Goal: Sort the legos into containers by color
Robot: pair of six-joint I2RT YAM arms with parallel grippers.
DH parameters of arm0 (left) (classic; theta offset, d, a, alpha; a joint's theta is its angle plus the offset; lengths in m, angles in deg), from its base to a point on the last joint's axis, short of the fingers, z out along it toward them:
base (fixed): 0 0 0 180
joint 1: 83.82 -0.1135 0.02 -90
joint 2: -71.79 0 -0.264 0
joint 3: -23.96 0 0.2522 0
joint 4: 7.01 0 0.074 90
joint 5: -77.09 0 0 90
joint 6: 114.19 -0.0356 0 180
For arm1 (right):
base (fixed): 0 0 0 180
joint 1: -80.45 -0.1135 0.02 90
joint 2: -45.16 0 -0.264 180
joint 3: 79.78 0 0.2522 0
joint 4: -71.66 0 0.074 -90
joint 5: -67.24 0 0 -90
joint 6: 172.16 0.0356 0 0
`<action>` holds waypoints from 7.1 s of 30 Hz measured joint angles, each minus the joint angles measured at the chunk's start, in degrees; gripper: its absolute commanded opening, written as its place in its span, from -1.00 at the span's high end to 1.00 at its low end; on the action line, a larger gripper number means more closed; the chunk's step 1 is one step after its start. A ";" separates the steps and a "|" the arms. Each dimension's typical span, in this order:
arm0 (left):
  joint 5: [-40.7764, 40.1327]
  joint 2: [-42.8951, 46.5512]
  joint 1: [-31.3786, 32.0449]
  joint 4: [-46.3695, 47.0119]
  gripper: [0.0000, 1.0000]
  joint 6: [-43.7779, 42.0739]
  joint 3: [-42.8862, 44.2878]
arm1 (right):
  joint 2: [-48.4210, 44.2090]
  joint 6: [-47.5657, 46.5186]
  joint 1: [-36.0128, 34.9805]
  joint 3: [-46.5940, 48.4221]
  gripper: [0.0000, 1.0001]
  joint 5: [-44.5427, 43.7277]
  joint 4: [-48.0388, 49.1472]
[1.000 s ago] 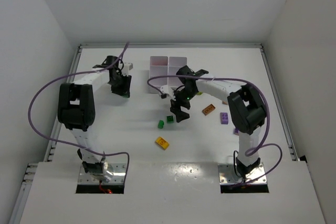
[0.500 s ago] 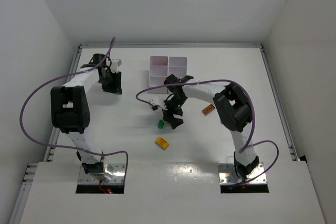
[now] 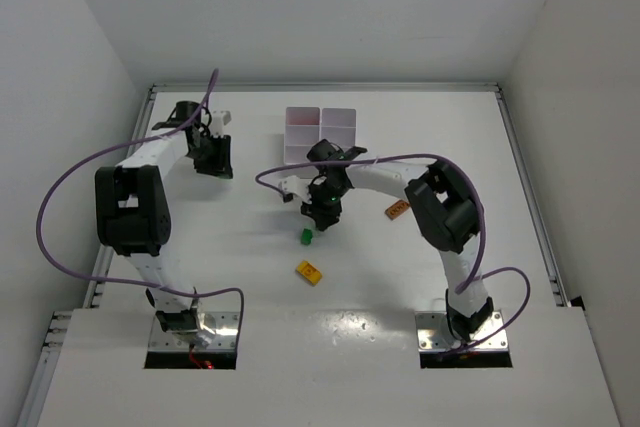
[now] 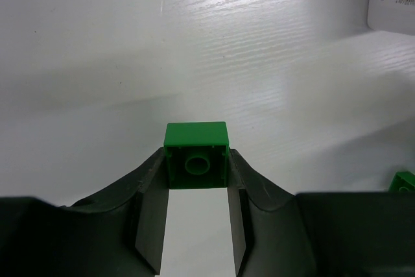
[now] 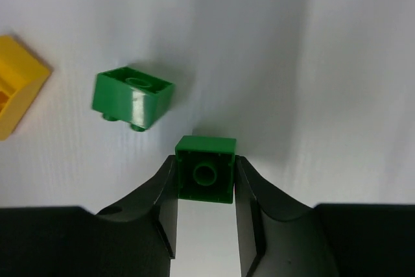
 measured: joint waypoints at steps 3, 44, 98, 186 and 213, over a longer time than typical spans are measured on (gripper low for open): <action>0.63 0.57 0.00 0.09 0.86 0.00 -0.07 | -1.11 5.57 1.18 0.85 1.00 -2.05 2.78; 10.84 7.45 4.00 7.43 0.75 0.87 3.85 | 2.47 42.21 6.38 16.72 -0.97 -23.12 25.29; 3.37 28.28 -2.78 8.24 -0.32 11.63 4.72 | -8.35 17.25 -0.61 -5.42 -0.83 2.03 8.70; 18.01 24.92 4.13 2.38 -0.38 -5.27 -5.81 | -0.20 54.36 7.23 24.00 -0.58 -23.17 15.23; 10.47 4.04 52.33 -9.75 -0.45 -63.84 -12.90 | -49.66 39.41 37.88 -25.44 -0.58 -22.16 14.49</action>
